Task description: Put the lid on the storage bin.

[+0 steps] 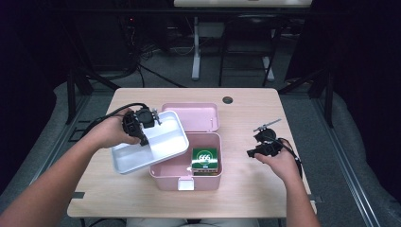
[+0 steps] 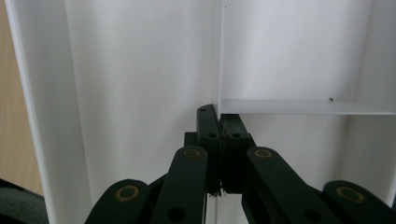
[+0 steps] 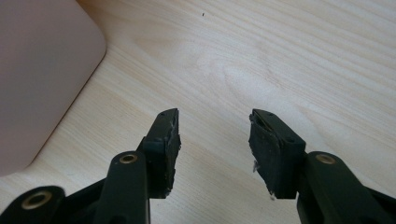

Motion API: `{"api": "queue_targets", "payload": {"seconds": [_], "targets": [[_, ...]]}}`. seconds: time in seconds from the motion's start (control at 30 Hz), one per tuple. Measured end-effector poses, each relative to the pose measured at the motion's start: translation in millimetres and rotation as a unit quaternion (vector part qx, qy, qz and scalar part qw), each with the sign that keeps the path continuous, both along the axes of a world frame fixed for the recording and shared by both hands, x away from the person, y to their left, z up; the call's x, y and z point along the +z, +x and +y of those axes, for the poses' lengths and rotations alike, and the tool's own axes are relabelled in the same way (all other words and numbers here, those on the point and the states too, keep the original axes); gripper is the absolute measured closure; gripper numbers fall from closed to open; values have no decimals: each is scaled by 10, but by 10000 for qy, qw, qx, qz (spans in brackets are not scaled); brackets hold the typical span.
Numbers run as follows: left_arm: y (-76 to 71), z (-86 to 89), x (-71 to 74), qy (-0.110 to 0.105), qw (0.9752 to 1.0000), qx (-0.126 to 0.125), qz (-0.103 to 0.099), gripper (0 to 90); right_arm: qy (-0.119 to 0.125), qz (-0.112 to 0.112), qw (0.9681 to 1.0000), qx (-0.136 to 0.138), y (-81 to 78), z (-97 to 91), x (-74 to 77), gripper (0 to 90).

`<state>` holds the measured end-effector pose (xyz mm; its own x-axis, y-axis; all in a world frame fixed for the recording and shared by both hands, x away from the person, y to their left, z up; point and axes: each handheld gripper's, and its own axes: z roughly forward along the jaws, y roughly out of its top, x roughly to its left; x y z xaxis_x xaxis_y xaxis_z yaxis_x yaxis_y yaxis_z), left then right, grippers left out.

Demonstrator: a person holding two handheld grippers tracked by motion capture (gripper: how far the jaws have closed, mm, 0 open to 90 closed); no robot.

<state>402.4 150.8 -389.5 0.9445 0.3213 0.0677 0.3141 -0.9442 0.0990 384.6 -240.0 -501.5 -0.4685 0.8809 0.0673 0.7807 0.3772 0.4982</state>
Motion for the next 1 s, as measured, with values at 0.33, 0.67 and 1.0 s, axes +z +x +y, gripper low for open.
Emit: {"api": "queue_targets", "payload": {"seconds": [0.33,0.67,1.0], "targets": [[-3,-279,-32,-1,9990,-445,-26,888,-11,-21,10000,-9,10,-5,-26,522],[-28,-476,-77,57,9967,-804,-89,889,-15,-7,10000,-3,6,-9,-12,522],[-62,-680,-147,2,9937,-1113,-122,889,-10,-29,10000,-3,11,-6,-17,522]]}}
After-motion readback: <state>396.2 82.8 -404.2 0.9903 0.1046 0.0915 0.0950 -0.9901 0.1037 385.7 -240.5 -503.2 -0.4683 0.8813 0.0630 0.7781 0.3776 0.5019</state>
